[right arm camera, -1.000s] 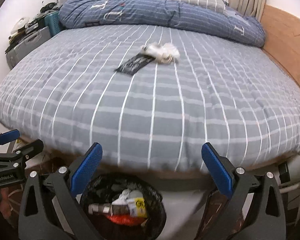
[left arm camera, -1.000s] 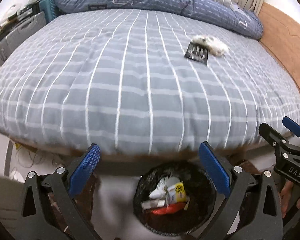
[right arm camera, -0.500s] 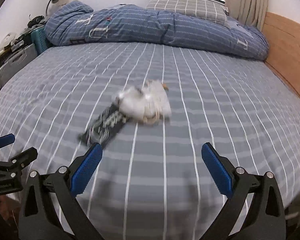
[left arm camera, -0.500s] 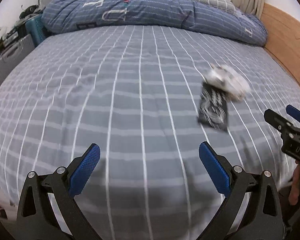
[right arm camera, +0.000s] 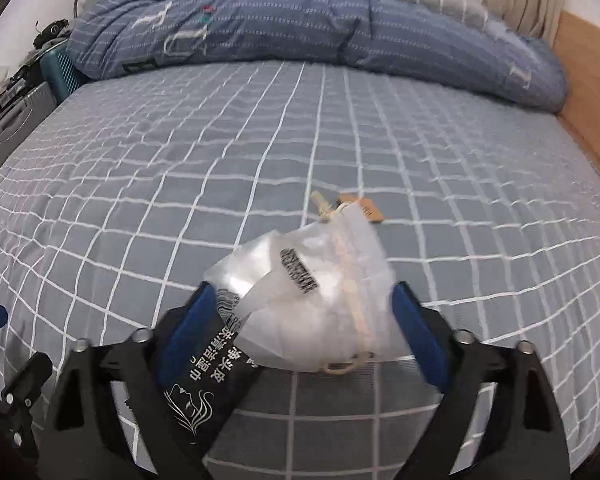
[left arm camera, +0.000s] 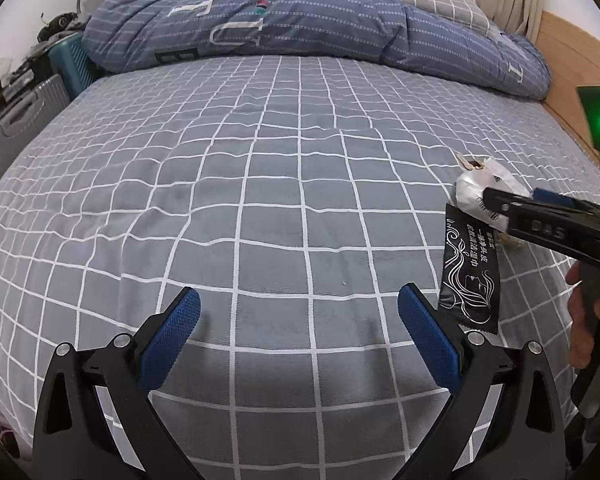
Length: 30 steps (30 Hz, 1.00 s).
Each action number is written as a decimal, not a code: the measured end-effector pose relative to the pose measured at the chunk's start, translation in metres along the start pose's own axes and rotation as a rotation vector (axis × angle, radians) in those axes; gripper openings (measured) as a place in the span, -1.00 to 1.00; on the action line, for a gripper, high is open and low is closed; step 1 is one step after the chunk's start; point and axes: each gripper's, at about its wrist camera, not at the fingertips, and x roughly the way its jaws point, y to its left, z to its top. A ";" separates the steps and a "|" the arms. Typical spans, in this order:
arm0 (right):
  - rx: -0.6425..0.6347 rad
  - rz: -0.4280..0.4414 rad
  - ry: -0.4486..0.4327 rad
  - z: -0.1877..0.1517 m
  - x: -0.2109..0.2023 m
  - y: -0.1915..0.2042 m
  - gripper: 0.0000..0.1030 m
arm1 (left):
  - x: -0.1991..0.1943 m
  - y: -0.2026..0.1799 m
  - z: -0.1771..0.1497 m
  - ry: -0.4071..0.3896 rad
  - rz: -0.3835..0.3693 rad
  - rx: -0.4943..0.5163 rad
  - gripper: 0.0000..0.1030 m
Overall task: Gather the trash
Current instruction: 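Grasp the black wipe packet with the left tool while the right tool grasps the clear plastic bag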
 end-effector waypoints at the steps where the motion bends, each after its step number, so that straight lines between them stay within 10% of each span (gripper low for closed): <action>1: 0.003 0.009 0.014 0.000 0.004 0.000 0.43 | -0.001 0.001 -0.002 0.001 -0.002 0.002 0.89; 3: 0.011 0.023 0.028 -0.001 0.009 -0.001 0.33 | -0.001 -0.003 -0.002 0.003 0.000 0.009 0.89; 5: 0.008 0.039 0.037 -0.003 0.013 -0.001 -0.31 | -0.001 -0.006 -0.002 0.002 0.004 0.017 0.89; 10: -0.039 0.067 0.055 -0.007 0.012 0.003 -0.67 | 0.001 -0.020 0.002 0.009 -0.005 0.031 0.89; 30: 0.030 -0.008 -0.057 -0.049 -0.077 -0.079 -0.72 | 0.053 -0.124 0.014 0.095 -0.098 0.146 0.72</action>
